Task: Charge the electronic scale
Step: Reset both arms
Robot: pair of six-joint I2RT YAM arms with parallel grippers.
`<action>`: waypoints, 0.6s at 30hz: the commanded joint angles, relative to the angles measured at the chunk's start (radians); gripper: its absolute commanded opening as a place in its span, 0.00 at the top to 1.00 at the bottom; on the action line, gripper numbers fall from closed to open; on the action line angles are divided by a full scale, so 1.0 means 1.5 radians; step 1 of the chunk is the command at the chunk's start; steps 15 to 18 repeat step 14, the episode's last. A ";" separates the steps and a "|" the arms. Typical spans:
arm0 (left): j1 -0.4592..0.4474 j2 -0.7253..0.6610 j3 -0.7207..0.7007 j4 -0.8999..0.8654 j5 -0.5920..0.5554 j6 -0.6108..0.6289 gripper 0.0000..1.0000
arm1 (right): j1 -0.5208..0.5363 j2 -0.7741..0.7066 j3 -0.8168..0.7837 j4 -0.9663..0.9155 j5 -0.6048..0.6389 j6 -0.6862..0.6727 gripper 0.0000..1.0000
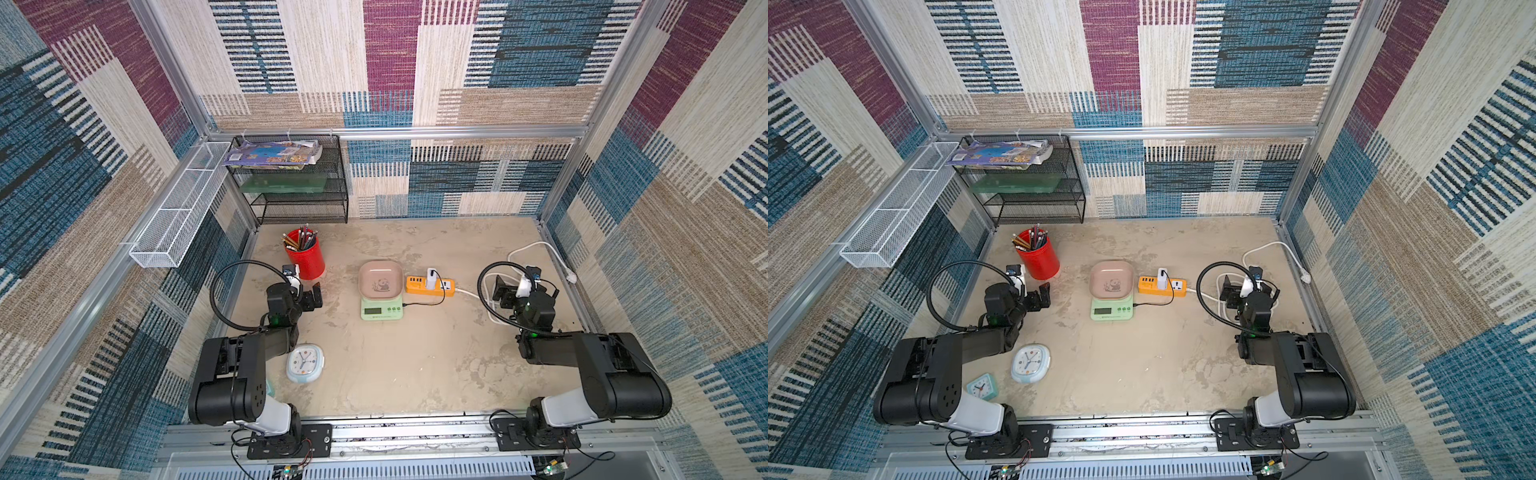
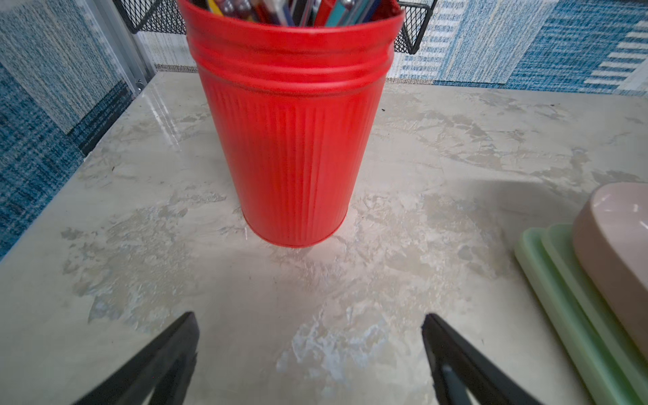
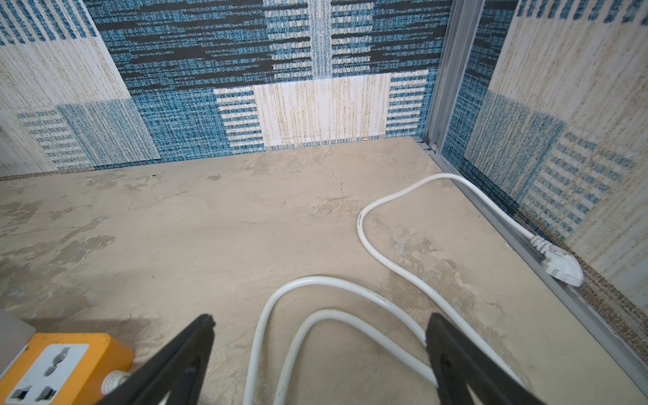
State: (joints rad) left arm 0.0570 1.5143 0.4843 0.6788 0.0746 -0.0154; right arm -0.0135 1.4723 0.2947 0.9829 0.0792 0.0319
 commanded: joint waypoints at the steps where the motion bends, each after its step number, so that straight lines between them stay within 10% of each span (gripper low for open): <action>1: -0.005 0.002 0.005 -0.028 -0.013 0.010 0.01 | 0.001 0.001 0.003 0.028 0.000 -0.006 0.05; 18: -0.006 0.004 0.008 -0.031 -0.015 0.011 0.01 | 0.001 0.001 0.003 0.028 0.000 -0.005 0.05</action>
